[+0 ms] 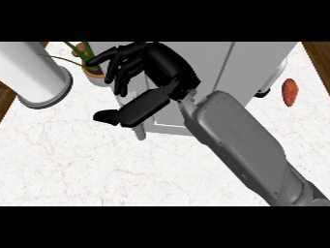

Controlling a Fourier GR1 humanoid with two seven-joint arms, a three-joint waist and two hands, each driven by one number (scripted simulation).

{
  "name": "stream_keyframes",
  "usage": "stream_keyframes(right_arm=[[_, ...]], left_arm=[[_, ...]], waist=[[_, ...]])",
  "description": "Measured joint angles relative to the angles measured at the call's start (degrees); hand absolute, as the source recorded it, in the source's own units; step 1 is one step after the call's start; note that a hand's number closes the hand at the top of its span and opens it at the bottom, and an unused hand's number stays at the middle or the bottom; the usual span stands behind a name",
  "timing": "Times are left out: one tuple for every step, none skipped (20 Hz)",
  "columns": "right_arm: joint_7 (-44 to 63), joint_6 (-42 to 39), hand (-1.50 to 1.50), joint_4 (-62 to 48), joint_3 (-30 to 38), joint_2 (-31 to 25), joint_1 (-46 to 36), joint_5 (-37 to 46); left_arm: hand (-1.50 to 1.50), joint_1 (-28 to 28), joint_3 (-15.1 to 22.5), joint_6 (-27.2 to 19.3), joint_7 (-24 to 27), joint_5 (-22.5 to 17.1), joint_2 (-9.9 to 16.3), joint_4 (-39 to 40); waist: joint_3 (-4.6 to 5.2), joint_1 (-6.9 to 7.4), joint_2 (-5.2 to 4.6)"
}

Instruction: Pick up the bottled water, place it into the cabinet and close the cabinet

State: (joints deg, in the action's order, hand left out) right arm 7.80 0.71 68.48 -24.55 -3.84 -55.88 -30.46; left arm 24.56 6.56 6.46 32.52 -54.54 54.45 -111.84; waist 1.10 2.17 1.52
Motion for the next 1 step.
stream_keyframes(right_arm=[[-0.32,-0.08,-1.50,-0.17,0.06,0.01,-0.04,0.14]], left_arm=[[-1.50,-0.20,0.22,-0.26,-0.25,0.06,-0.18,-0.38]], waist=[[0.00,0.03,0.00]])
